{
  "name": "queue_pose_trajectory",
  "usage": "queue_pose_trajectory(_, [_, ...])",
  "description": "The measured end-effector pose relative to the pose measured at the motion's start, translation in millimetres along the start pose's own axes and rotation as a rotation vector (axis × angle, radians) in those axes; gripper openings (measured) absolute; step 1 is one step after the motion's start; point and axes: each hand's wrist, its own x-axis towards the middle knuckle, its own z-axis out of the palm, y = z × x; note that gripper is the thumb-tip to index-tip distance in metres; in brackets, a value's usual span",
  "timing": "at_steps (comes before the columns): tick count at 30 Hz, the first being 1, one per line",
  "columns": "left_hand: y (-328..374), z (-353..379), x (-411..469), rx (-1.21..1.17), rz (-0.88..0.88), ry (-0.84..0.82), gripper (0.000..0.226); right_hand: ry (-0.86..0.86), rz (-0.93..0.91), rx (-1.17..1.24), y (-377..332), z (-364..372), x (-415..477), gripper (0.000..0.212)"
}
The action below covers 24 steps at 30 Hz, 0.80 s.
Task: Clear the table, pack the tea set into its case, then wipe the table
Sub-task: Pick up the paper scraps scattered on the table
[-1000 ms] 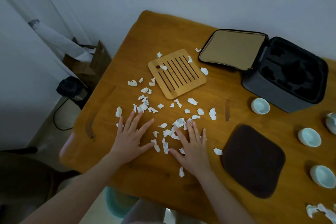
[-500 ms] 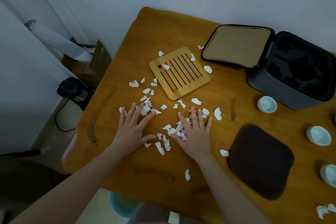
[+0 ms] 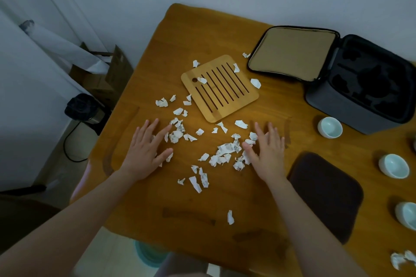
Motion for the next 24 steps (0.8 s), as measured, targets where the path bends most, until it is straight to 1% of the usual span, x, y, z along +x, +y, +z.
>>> queue_pose_trajectory(2, [6, -1, 3, -0.017, 0.067, -0.026, 0.078, -0.049, -0.087, 0.016, -12, 3, -1, 0.078])
queue_pose_trajectory(5, [17, 3, 2, -0.003, 0.215, -0.058, 0.079, -0.086, -0.208, 0.008, -32, 12, -10, 0.079])
queue_pose_trajectory(8, [24, 12, -4, 0.070, 0.330, -0.057, 0.086, -0.053, -0.307, -0.031, -46, 19, -19, 0.078])
queue_pose_trajectory(10, [28, 17, -6, 0.103, 0.366, -0.045, 0.091, -0.040, -0.347, -0.042, -52, 23, -25, 0.076])
queue_pose_trajectory(13, [34, 21, -4, 0.136, 0.377, -0.003, 0.094, -0.025, -0.360, -0.035, -56, 23, -29, 0.077])
queue_pose_trajectory(16, [40, 23, 3, 0.169, 0.370, 0.041, 0.094, -0.023, -0.401, -0.105, -56, 22, -28, 0.078])
queue_pose_trajectory(21, [52, 25, 16, 0.132, 0.225, 0.069, 0.085, -0.014, -0.444, -0.235, -57, 22, -23, 0.077])
queue_pose_trajectory(24, [55, 27, 20, 0.122, 0.193, 0.084, 0.081, -0.003, -0.452, -0.252, -57, 20, -20, 0.077])
